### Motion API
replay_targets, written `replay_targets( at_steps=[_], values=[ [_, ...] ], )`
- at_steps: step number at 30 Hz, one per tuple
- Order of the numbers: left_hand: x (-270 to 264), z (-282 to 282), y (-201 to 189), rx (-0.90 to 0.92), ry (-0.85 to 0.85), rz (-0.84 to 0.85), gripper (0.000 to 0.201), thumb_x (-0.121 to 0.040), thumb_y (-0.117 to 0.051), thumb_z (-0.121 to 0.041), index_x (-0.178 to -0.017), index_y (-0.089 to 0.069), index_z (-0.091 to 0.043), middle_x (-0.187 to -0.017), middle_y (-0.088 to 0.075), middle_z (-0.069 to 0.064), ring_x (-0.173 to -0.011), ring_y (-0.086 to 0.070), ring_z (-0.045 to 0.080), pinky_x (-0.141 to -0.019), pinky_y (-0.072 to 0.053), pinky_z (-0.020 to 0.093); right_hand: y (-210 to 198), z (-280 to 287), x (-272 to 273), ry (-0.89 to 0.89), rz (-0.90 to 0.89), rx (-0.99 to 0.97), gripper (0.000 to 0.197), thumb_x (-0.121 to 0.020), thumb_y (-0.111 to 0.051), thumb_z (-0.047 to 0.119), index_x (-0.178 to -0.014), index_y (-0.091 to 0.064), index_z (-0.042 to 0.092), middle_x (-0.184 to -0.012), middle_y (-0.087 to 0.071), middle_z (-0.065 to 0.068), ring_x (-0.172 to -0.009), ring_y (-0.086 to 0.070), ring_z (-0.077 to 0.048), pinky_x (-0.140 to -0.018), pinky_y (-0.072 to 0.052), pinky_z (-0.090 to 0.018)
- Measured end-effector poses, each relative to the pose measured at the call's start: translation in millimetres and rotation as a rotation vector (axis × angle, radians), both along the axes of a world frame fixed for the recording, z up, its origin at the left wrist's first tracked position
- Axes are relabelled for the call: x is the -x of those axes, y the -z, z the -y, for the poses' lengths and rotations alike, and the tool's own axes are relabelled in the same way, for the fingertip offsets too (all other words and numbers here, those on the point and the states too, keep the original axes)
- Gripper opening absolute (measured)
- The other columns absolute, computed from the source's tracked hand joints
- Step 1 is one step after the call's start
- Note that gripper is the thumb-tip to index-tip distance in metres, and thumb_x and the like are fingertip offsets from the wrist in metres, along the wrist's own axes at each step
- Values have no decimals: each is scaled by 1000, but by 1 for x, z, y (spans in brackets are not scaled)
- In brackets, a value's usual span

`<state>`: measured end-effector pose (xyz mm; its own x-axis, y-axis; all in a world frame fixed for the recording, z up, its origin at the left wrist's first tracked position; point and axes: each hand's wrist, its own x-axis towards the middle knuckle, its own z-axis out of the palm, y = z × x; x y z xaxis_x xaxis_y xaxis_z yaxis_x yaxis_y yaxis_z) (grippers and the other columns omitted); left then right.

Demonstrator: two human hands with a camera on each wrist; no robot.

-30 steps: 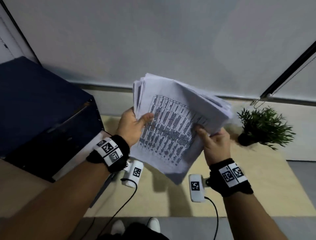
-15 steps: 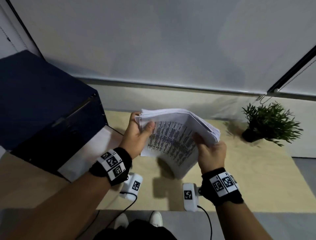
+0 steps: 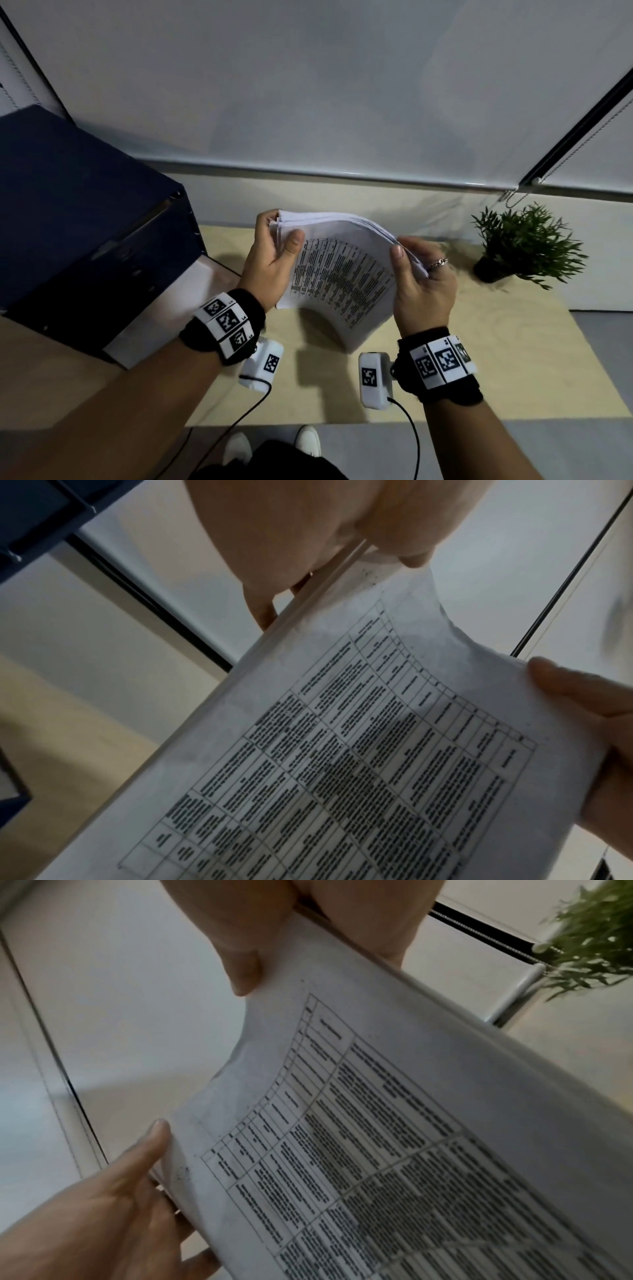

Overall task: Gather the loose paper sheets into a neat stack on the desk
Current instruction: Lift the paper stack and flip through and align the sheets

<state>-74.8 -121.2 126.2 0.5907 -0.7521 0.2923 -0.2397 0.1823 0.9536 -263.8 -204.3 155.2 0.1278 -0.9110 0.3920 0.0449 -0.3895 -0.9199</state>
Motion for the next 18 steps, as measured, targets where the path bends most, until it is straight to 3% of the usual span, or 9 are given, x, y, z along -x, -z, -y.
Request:
replay_targets(
  at_steps=[2,4,6,10,12,14,16,18],
  values=[
    [1,2,-3,18,-10,-14,30,-94,-53,-32,-117,-39,-18,-93,-57,-10,-78,-56,0,-78,-48,20,-2,0,-3,2,2,35,16,-87,-67,0,-93,-68,15,-86,-71,-1,-82,-69,-16,-79,-55,-28],
    [2,3,-6,41,-20,-21,29,-95,-54,-29,-117,-41,-15,-92,-55,-11,-76,-54,-2,-74,-47,16,-3,1,-3,15,-4,41,15,-87,-66,0,-91,-67,14,-82,-71,10,-78,-68,-7,-75,-53,-20],
    [3,6,-11,68,-49,-10,28,-96,-55,-25,-118,-43,-11,-97,-54,-9,-80,-53,-6,-78,-44,12,-4,3,-3,62,16,33,12,-89,-64,-1,-89,-64,10,-78,-70,11,-74,-65,-1,-73,-51,-16],
    [7,10,-23,102,-88,3,25,-98,-55,-16,-117,-47,-3,-111,-51,3,-96,-51,-14,-87,-38,2,-12,3,-10,139,75,6,22,-88,-61,-3,-82,-57,18,-80,-66,-1,-73,-65,-7,-72,-52,-20],
    [8,13,-27,127,-131,-5,21,-98,-55,-16,-114,-51,-2,-107,-55,-2,-97,-52,-11,-88,-40,4,-13,5,-13,148,41,15,22,-87,-63,4,-85,-56,25,-81,-63,1,-76,-64,-12,-75,-52,-28],
    [7,16,-29,134,-179,-29,15,-98,-56,-18,-107,-57,-6,-96,-58,-12,-86,-54,-6,-81,-43,10,-10,8,-13,180,18,-1,25,-84,-59,5,-85,-57,30,-81,-64,1,-77,-63,-15,-77,-51,-32],
    [6,18,-31,129,-200,-41,10,-98,-56,-18,-102,-59,-10,-91,-60,-14,-82,-54,-3,-77,-44,12,-10,8,-13,183,52,-14,25,-85,-58,4,-88,-58,28,-82,-65,1,-78,-63,-14,-78,-50,-30],
    [4,20,-32,119,-200,-16,10,-97,-57,-17,-103,-61,-10,-95,-61,-12,-90,-56,-1,-82,-44,11,-10,5,-14,168,0,29,18,-87,-62,7,-93,-59,24,-83,-65,7,-79,-63,-8,-78,-52,-28]
  ],
)
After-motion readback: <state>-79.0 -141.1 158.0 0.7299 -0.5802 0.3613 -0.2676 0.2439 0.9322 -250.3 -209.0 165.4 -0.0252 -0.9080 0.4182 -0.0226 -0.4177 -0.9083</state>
